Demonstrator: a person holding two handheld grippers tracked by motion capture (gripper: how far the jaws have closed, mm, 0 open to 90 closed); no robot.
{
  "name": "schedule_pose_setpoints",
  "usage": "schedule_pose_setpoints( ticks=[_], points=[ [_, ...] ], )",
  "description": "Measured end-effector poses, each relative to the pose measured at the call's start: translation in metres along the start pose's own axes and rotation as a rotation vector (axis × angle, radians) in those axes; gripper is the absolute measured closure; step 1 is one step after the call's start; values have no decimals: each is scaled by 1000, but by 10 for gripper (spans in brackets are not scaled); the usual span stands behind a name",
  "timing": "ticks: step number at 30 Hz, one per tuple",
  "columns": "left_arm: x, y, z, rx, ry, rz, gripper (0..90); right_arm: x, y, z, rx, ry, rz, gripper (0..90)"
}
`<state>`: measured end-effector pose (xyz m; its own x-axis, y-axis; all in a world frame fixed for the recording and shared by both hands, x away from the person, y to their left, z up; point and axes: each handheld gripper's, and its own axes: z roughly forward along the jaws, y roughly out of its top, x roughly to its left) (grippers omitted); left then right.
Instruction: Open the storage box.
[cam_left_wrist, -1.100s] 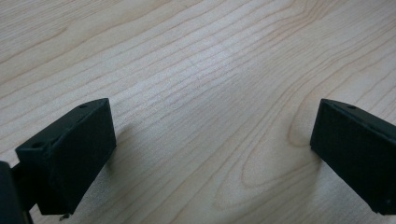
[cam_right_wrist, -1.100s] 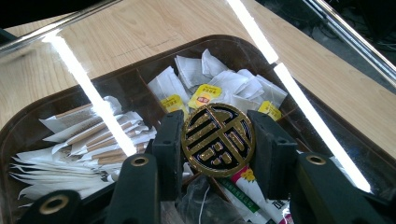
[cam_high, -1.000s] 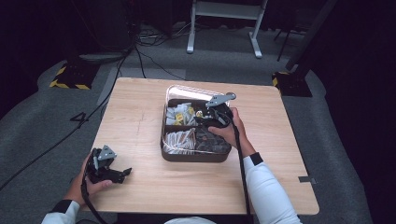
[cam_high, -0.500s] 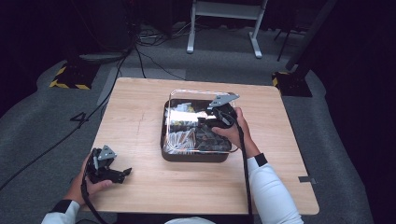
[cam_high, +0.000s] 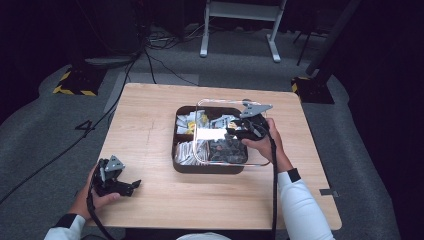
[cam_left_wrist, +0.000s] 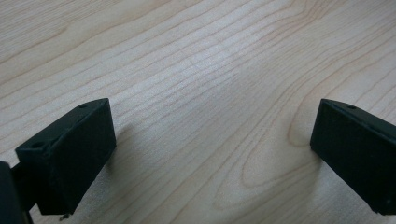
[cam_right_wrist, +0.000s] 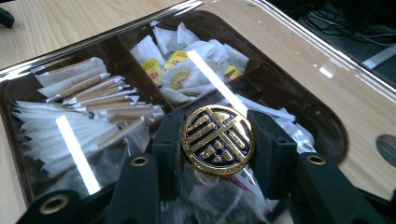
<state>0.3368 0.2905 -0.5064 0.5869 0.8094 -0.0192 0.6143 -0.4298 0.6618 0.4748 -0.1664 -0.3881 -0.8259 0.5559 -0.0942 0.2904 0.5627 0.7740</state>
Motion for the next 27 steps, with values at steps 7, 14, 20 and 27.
schedule_pose_setpoints(
  ticks=[7, 14, 20, 27],
  points=[
    [0, 0, 0, 0, 0, 0, 4, -12, -16, -19, 3, -36, 26, 589],
    [0, 0, 0, 0, -1, -1, 4, -25, -32, -36, 11, -79, 54, 589],
    [0, 0, 0, 0, 0, 0, 4, -34, -45, -48, 18, -96, 80, 589],
    [0, 0, 0, 0, -1, -1, 4, -44, -64, -58, 39, -118, 102, 589]
  ],
)
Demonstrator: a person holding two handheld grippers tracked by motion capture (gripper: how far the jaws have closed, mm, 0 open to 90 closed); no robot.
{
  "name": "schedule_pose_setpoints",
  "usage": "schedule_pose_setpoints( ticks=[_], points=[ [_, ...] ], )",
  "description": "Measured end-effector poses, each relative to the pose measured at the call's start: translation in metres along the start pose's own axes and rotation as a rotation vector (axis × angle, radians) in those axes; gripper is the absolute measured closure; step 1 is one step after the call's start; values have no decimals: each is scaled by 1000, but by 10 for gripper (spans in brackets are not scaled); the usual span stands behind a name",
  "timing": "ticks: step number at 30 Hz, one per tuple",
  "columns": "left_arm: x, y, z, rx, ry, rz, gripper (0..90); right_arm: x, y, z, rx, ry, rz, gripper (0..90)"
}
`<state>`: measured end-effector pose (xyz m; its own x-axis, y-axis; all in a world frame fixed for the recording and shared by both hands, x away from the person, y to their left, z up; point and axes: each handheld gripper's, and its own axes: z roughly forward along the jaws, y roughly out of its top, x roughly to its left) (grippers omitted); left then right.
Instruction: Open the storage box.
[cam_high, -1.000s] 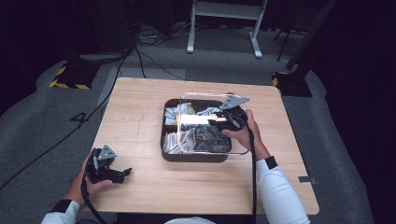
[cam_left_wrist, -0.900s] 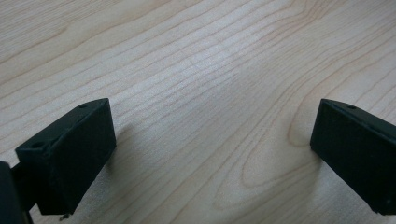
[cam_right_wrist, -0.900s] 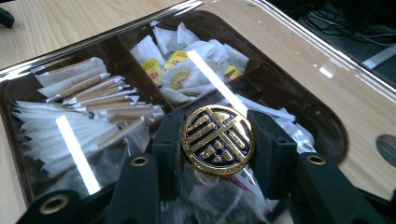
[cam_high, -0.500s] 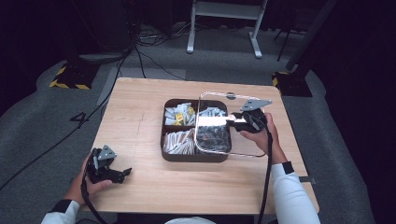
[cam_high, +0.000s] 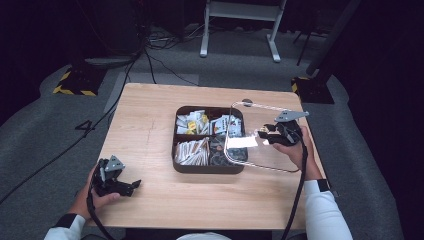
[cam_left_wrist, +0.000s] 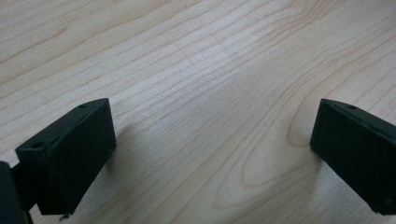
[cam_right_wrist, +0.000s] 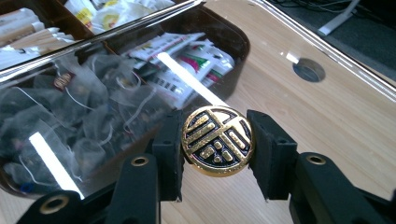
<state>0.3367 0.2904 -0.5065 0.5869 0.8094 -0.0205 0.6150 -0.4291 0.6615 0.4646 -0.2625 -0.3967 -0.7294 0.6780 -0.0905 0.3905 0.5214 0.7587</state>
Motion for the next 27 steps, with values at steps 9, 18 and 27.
schedule_pose_setpoints(
  ticks=[9, 18, 27],
  points=[
    [0, 0, 0, 0, 0, 0, 4, -12, -14, -12, -2, -21, 29, 589],
    [0, 0, 0, 0, 0, 1, 4, -20, -21, -21, -7, -29, 45, 589],
    [0, 0, 0, 0, 1, 1, 4, -27, -31, -28, 1, -44, 59, 589]
  ],
)
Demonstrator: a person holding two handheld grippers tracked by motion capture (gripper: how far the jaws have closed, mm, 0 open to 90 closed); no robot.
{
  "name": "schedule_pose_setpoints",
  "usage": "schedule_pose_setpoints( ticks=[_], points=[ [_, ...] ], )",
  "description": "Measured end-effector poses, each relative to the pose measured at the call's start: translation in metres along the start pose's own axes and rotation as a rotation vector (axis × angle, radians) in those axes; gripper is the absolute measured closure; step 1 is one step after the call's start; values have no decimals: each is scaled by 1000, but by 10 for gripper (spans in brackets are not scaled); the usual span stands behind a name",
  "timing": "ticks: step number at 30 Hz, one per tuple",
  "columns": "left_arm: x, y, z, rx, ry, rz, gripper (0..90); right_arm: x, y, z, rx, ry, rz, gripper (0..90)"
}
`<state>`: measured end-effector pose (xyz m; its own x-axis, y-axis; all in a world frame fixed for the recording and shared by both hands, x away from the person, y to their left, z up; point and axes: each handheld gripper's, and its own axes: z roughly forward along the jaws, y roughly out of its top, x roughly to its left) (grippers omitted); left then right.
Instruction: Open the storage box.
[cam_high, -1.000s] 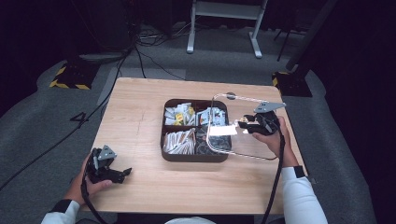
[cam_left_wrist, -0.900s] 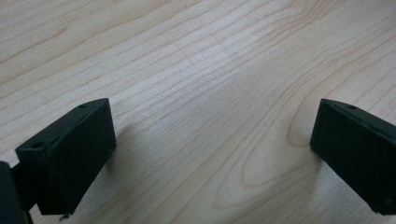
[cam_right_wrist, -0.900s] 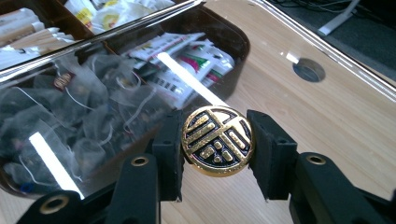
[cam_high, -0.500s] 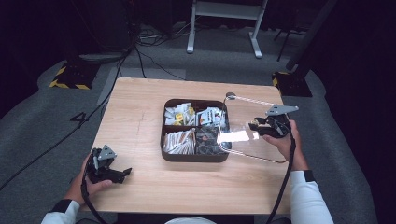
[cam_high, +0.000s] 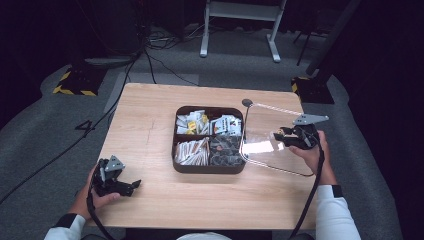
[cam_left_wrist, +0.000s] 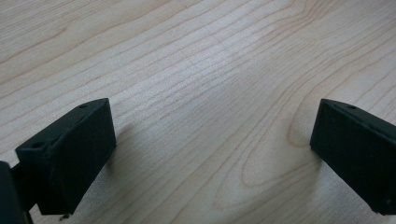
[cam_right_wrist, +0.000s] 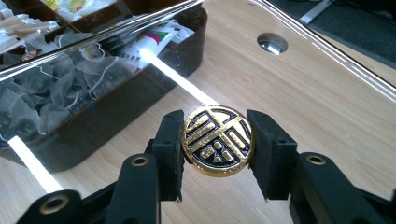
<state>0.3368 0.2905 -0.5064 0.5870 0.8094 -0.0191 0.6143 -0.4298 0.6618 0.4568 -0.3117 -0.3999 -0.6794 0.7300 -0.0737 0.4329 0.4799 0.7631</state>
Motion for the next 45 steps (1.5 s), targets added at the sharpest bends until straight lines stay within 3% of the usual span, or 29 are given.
schedule_pose_setpoints(
  ticks=[21, 28, 34, 45],
  points=[
    [0, 0, 0, 0, 0, 0, 4, -26, -32, -7, 38, -33, 52, 589],
    [0, 0, 0, 0, -1, 0, 4, -32, -41, 3, 62, -27, 54, 589],
    [0, 0, 0, 0, 0, 0, 4, -33, -47, 20, 114, -28, 41, 589],
    [0, 0, 0, 1, -1, 0, 3, -36, -55, 41, 140, -42, 37, 588]
  ],
)
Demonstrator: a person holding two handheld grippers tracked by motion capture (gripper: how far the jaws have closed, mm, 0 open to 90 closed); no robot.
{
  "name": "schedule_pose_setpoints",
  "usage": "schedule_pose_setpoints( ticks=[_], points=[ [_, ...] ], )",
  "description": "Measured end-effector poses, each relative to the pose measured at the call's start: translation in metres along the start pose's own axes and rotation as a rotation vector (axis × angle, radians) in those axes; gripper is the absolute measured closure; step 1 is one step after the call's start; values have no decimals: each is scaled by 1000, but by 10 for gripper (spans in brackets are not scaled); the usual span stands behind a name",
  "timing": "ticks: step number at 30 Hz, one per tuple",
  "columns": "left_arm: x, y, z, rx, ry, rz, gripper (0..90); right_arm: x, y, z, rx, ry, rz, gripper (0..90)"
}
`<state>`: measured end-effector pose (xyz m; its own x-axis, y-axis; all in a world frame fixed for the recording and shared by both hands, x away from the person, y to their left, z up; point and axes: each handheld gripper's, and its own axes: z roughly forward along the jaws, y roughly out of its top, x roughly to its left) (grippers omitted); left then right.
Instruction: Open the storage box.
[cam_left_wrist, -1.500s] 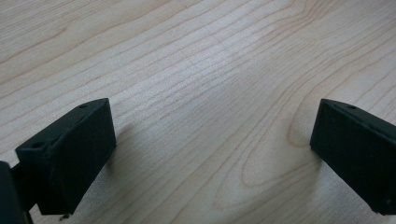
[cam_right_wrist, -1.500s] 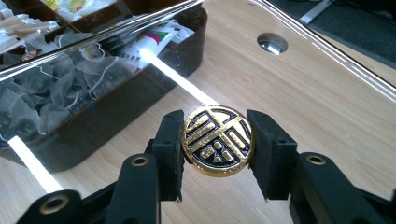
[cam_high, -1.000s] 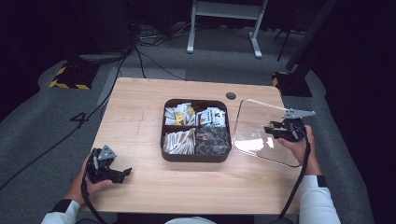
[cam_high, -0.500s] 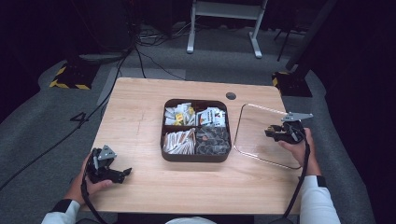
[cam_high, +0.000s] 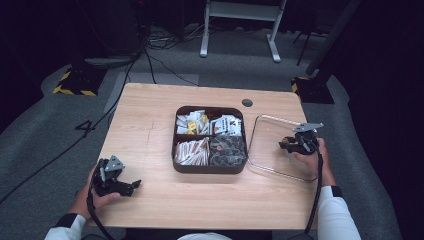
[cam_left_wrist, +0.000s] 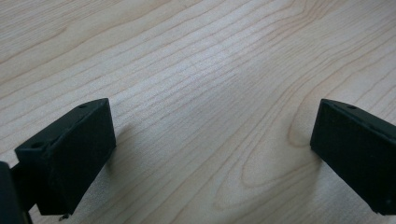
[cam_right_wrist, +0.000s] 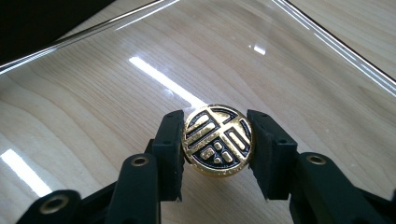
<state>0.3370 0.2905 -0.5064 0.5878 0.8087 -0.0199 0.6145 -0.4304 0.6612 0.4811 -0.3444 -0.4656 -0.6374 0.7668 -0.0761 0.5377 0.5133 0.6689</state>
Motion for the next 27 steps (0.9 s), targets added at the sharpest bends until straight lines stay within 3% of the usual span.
schedule_pose_setpoints(
  ticks=[17, 22, 27],
  points=[
    [0, 0, 0, -2, -2, -4, 2, 4, 0, 19, 40, -10, 10, 581],
    [0, 0, 0, -1, -2, -3, 2, 0, 3, 7, -65, 34, 74, 490],
    [0, 0, 0, -2, -2, -3, 2, 0, 5, 4, -78, 18, 82, 400]
  ],
)
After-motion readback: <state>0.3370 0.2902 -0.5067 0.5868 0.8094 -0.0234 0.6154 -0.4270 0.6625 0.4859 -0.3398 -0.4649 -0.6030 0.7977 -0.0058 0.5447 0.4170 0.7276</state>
